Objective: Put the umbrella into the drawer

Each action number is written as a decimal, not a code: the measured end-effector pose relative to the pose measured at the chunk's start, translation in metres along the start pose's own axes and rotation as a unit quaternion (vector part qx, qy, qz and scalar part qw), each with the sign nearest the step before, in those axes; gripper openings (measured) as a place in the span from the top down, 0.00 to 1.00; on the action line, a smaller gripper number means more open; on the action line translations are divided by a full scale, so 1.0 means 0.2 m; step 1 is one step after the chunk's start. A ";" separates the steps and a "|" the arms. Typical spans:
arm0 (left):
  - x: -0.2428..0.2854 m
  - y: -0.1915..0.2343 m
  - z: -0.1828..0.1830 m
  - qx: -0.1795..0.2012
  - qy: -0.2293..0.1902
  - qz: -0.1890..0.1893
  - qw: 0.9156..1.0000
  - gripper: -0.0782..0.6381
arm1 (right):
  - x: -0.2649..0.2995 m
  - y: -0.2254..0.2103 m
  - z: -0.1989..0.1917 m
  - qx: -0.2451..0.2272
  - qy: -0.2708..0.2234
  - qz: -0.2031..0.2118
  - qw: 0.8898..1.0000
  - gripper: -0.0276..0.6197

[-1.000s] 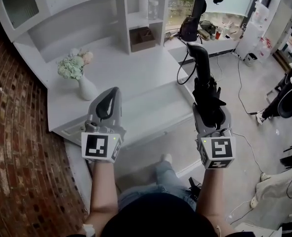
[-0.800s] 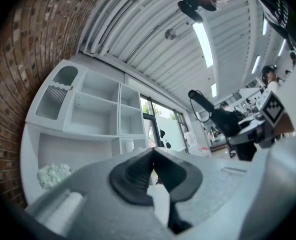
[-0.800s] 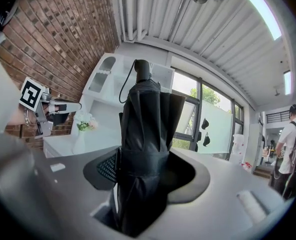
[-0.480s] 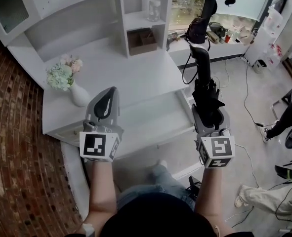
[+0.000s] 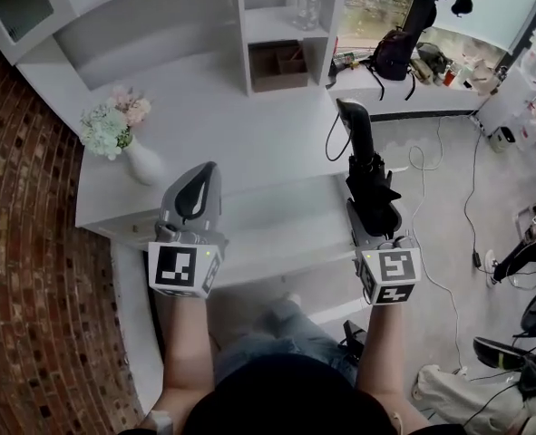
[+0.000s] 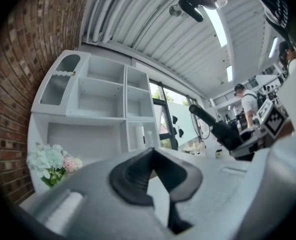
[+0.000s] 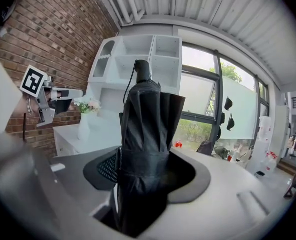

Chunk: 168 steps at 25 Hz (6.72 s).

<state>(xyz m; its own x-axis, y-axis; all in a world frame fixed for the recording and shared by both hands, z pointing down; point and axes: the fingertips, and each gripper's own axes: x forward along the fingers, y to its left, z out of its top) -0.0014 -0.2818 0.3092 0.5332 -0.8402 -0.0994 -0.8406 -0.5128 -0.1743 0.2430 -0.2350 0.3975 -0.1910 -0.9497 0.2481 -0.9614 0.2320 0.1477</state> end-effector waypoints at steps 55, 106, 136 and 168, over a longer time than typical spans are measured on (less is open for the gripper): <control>0.12 0.08 -0.64 -0.043 0.143 0.005 0.989 0.90 | 0.71 0.56 -1.21 -0.217 0.308 0.359 0.854 0.58; 0.24 0.06 -0.45 -0.015 0.126 -0.043 0.991 0.90 | 0.67 0.47 -1.24 -0.083 0.424 0.268 0.861 0.56; 0.30 0.15 -0.14 -0.007 0.039 -0.027 0.999 0.90 | 0.50 0.18 -0.03 0.003 0.136 0.167 0.977 0.57; 0.31 0.19 0.09 0.011 -0.020 -0.020 1.000 0.90 | 0.10 -0.08 0.68 -0.016 -0.137 0.008 0.990 0.95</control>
<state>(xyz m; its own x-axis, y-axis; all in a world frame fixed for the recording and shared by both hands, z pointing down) 0.0017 -0.3491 0.2787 0.5703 -0.8110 -0.1303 -0.8163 -0.5418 -0.2003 0.2277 -0.2865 0.2708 -0.2579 -0.9660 -0.0183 -0.9516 0.2508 0.1776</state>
